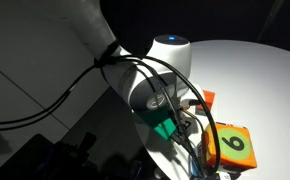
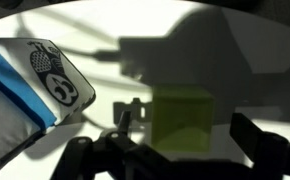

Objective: Pick up the light green block and place it on the green block

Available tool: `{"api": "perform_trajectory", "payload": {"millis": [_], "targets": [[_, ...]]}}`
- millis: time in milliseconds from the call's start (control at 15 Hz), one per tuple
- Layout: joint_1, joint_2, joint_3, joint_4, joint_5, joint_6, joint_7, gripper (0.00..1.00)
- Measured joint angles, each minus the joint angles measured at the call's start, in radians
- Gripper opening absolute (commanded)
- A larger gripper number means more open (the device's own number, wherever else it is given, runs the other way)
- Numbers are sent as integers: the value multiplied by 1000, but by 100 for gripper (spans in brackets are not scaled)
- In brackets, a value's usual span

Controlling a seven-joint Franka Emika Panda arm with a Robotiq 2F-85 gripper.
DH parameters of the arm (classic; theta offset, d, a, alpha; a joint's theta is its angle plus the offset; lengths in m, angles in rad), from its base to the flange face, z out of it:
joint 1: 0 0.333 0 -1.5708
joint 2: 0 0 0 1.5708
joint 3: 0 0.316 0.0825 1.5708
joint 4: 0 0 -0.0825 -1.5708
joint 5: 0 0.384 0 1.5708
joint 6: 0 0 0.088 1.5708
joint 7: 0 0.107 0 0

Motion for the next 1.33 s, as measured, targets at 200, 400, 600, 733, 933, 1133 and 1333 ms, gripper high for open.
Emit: {"api": "perform_trajectory", "payload": {"millis": [200, 400, 600, 733, 933, 1133, 1333], "targets": [[0, 13, 2, 1, 0, 14, -4, 100], [0, 23, 7, 1, 0, 29, -7, 74], [0, 29, 11, 1, 0, 38, -7, 49], [0, 30, 12, 2, 0, 38, -7, 34], [3, 27, 11, 3, -10, 37, -7, 29], [15, 25, 11, 4, -31, 29, -7, 29], [36, 11, 11, 4, -43, 7, -7, 29]]}}
